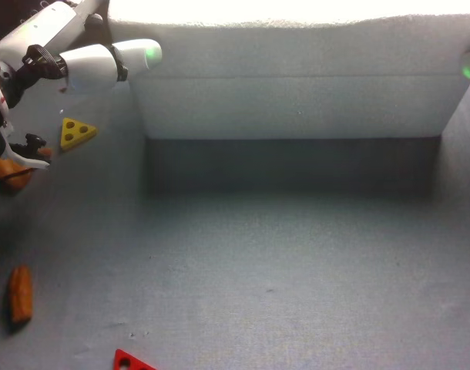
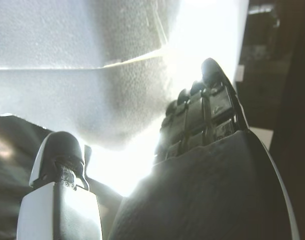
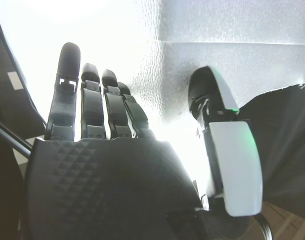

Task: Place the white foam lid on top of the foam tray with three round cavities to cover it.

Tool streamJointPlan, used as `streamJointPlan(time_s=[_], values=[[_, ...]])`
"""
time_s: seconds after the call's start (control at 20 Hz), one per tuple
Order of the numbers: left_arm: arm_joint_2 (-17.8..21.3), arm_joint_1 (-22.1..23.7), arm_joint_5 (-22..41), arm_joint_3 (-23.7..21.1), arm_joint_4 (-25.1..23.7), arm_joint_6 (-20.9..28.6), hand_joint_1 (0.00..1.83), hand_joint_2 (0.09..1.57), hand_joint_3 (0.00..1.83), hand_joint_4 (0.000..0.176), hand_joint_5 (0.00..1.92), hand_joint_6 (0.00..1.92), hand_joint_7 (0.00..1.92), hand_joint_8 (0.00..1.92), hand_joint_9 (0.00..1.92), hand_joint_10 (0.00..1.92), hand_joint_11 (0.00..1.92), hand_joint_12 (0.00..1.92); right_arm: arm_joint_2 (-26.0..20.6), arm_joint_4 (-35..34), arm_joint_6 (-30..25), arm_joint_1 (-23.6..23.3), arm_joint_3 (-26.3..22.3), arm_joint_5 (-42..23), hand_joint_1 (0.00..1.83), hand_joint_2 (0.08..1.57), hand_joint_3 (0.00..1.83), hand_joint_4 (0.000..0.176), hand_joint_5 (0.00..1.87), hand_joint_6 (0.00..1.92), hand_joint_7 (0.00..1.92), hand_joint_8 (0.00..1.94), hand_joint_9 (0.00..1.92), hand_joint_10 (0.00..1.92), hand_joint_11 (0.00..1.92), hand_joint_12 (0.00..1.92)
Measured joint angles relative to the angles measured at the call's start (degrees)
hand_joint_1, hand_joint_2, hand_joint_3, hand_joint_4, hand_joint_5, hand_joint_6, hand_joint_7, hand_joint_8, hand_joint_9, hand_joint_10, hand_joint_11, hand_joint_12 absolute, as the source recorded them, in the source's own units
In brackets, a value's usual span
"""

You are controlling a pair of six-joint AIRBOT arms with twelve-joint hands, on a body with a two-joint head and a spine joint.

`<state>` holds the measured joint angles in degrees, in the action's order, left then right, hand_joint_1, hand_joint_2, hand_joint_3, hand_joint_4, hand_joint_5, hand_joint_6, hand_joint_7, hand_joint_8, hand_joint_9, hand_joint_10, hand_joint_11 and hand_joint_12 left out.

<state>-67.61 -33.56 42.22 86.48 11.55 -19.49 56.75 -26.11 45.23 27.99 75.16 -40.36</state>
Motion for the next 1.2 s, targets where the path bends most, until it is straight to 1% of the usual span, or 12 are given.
streamJointPlan(time_s=[0.05,0.15,0.3,0.4,0.5,0.6,0.7,0.8,0.9,1.0,1.15,1.2], values=[[-0.2,0.2,-0.6,0.3,-0.2,0.0,0.38,1.09,0.00,0.007,0.01,0.00,0.00,0.00,0.00,0.00,0.00,0.64,0.0,0.0,0.0,0.0,0.0,0.0,0.47,1.27,0.00,0.000,0.00,0.00,0.00,0.00,0.00,0.00,0.00,0.51],[-0.5,0.5,-1.3,0.7,-0.2,-0.1,0.39,1.09,0.00,0.024,0.00,0.00,0.00,0.00,0.00,0.00,0.00,0.68,0.0,0.0,0.0,0.0,0.0,0.0,0.45,1.27,0.00,0.000,0.00,0.00,0.00,0.00,0.00,0.00,0.00,0.46],[-0.9,1.7,-2.7,1.4,-0.9,-0.1,0.41,1.09,0.00,0.036,0.00,0.00,0.00,0.00,0.00,0.00,0.00,0.61,-0.2,-0.2,0.0,0.0,0.0,0.4,0.44,1.26,0.00,0.000,0.00,0.00,0.00,0.00,0.00,0.00,0.00,0.59],[-1.2,2.2,-3.4,2.1,-1.7,-0.2,0.42,1.09,0.00,0.024,0.00,0.00,0.00,0.00,0.00,0.00,0.00,0.55,-0.3,-0.5,0.2,0.0,0.0,0.4,0.43,1.27,0.00,0.000,0.00,0.00,0.00,0.00,0.00,0.00,0.00,0.42],[-1.6,2.6,-4.0,2.5,-1.6,-0.1,0.41,1.07,0.00,0.032,0.00,0.00,0.00,0.00,0.00,0.00,0.00,0.46,-0.3,-0.8,0.7,0.0,0.0,0.4,0.44,1.27,0.00,0.000,0.00,0.00,0.00,0.00,0.00,0.00,0.00,0.36],[-1.6,2.6,-4.1,2.7,-1.7,-0.1,0.40,1.08,0.00,0.016,0.00,0.00,0.00,0.00,0.00,0.00,0.00,0.50,-0.4,-0.9,1.0,0.0,0.0,0.6,0.43,1.27,0.00,0.000,0.00,0.00,0.00,0.00,0.00,0.00,0.00,0.34],[-1.6,2.6,-4.2,2.7,-1.6,-0.1,0.40,1.07,0.00,0.003,0.00,0.00,0.00,0.00,0.00,0.00,0.00,0.53,-0.4,-1.0,1.1,0.0,0.0,0.7,0.45,1.26,0.00,0.000,0.00,0.00,0.00,0.00,0.00,0.00,0.00,0.22],[-1.9,2.4,-4.2,2.8,-1.4,-0.1,0.41,1.07,0.00,0.000,0.00,0.00,0.00,0.00,0.00,0.00,0.00,0.52,-0.4,-1.0,1.1,0.0,0.1,0.9,0.43,1.26,0.00,0.000,0.00,0.00,0.00,0.00,0.00,0.00,0.00,0.20],[-1.9,1.9,-3.9,2.7,-1.2,-0.1,0.40,1.07,0.00,0.000,0.01,0.00,0.00,0.00,0.00,0.00,0.00,0.59,-0.4,-1.0,1.1,0.0,0.1,1.0,0.42,1.25,0.00,0.000,0.00,0.00,0.00,0.00,0.00,0.00,0.00,0.29],[-1.7,1.1,-3.7,2.6,-1.0,0.0,0.37,1.08,0.00,0.007,0.02,0.00,0.00,0.00,0.00,0.00,0.00,0.78,-0.4,-0.8,1.1,0.0,0.1,1.2,0.43,1.25,0.00,0.000,0.00,0.00,0.00,0.00,0.00,0.00,0.00,0.27],[-1.7,0.1,-3.8,2.4,-0.5,0.0,0.37,1.08,0.00,0.002,0.01,0.00,0.00,0.00,0.00,0.00,0.00,0.86,-0.6,-0.6,1.1,0.2,0.1,1.4,0.44,1.24,0.00,0.000,0.00,0.00,0.00,0.00,0.00,0.00,0.00,0.60],[-1.6,-0.3,-4.1,2.0,-0.5,-0.1,0.35,1.07,0.00,0.011,0.01,0.00,0.00,0.00,0.00,0.00,0.00,0.90,-0.7,-0.4,1.1,0.5,0.0,1.5,0.42,1.24,0.00,0.000,0.00,0.00,0.00,0.00,0.00,0.00,0.00,0.62]])
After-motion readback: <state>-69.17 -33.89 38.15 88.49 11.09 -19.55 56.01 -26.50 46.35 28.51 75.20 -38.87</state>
